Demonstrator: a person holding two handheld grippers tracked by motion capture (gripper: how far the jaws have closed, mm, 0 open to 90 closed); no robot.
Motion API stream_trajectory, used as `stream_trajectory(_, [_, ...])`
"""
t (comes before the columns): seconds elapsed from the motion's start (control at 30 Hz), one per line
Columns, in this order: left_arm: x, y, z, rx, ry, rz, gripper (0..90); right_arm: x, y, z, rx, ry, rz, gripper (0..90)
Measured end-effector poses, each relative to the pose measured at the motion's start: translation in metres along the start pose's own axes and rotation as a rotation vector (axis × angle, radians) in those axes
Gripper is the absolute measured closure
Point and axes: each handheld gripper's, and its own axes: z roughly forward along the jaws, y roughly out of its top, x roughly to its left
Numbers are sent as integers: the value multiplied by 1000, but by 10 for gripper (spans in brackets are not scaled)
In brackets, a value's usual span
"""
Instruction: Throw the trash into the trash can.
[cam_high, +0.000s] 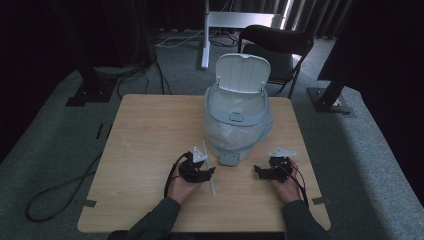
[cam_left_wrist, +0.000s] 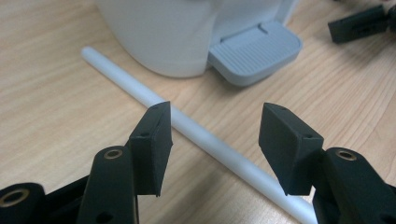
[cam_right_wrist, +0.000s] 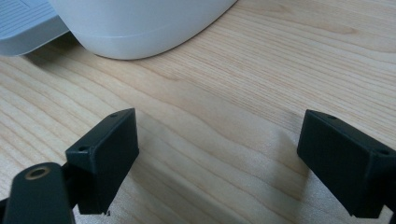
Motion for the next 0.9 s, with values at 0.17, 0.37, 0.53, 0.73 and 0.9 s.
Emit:
stream_trajectory(0.17, [1, -4, 8, 31, 4, -12, 450, 0, 0, 0, 1, 0, 0, 115])
stream_trajectory(0.37, [6, -6, 11, 44, 21, -26, 470, 0, 0, 0, 0, 0, 0, 115])
stream_trajectory(0.53, [6, -6, 11, 48, 25, -34, 487, 0, 0, 0, 0, 0, 0, 115])
stream_trajectory(0.73, [7, -7, 12, 59, 39, -39, 517, 0, 0, 0, 0, 0, 0, 115])
stream_trajectory(0.9, [11, -8, 11, 86, 63, -44, 611, 0, 0, 0, 1, -1, 0, 115])
